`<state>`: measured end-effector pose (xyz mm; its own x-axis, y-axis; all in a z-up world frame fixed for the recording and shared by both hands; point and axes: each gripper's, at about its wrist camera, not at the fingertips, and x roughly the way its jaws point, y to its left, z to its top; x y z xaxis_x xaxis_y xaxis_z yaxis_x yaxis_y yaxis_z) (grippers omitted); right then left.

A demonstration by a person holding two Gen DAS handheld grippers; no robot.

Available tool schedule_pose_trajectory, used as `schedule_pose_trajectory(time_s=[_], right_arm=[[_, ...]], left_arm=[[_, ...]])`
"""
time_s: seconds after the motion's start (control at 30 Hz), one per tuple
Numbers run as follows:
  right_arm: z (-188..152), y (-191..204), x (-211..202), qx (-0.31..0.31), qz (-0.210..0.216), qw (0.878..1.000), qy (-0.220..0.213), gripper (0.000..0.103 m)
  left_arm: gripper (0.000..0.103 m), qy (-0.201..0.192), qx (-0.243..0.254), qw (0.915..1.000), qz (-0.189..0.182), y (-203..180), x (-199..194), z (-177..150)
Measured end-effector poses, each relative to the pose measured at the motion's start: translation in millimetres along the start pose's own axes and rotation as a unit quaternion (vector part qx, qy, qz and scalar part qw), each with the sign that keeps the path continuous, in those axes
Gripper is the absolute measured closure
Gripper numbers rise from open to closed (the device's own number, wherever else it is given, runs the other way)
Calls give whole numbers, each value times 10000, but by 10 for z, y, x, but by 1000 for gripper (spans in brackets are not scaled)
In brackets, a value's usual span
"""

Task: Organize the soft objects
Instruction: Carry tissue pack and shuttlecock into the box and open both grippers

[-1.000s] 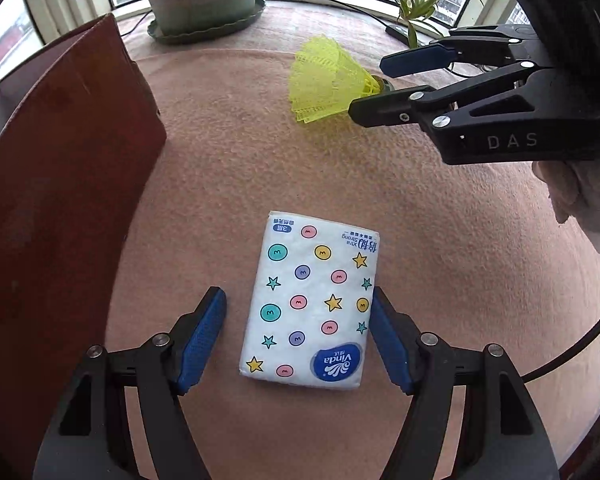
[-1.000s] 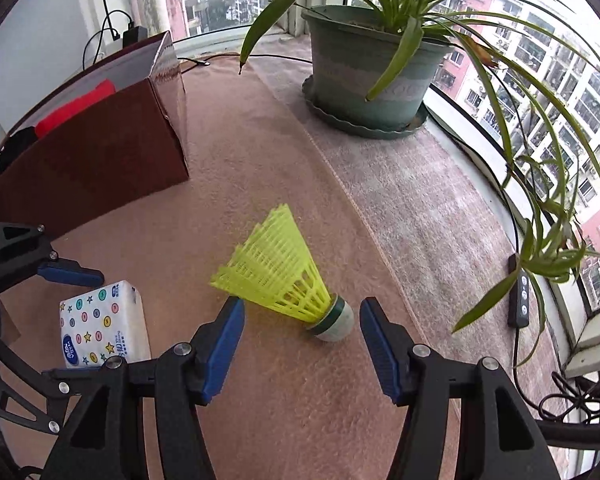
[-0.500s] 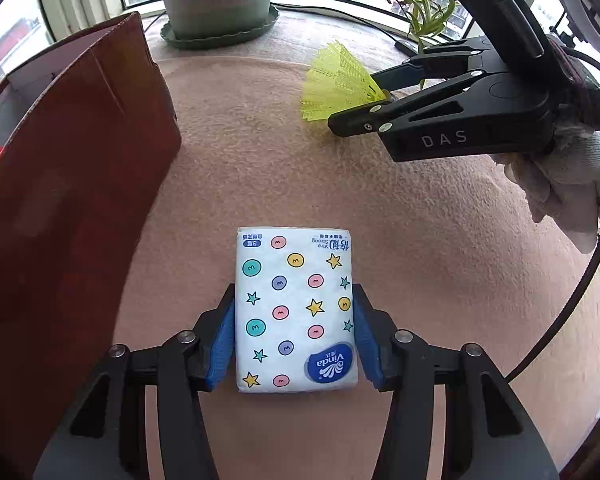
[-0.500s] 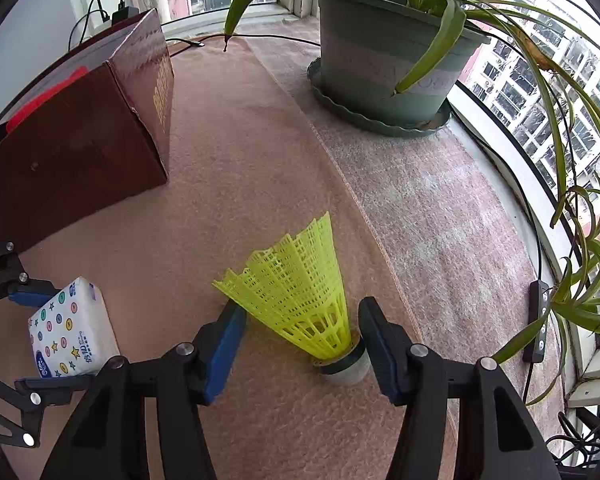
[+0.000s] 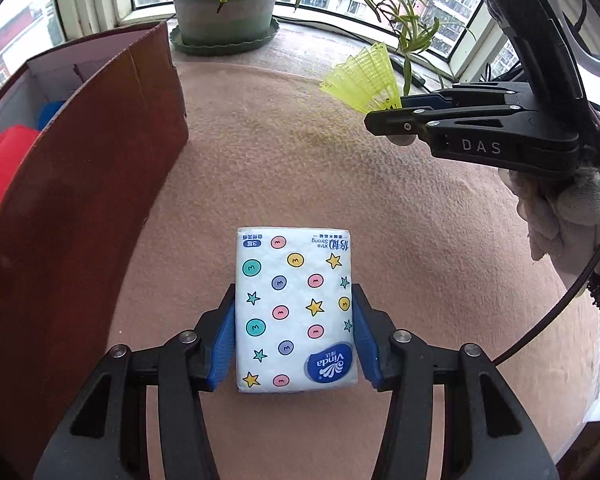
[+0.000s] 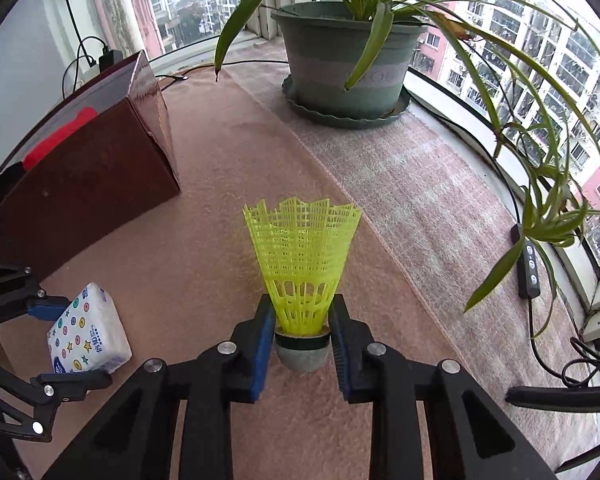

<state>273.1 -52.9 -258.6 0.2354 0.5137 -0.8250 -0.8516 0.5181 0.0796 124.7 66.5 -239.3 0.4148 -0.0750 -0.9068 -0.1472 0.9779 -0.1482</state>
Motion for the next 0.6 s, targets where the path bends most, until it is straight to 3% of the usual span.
schedule_pose_trajectory(time_s=[0.4,0.6], right_arm=[[102,339,-767,45,70,9974,-713,79],[359,713,-1044,-198,298,9940,-1036,79]], left_arm=[[53,-596,44,9978,-270,-12,-796,-120],[53,-1031,-173,9945,-18,307,-1308,-184]])
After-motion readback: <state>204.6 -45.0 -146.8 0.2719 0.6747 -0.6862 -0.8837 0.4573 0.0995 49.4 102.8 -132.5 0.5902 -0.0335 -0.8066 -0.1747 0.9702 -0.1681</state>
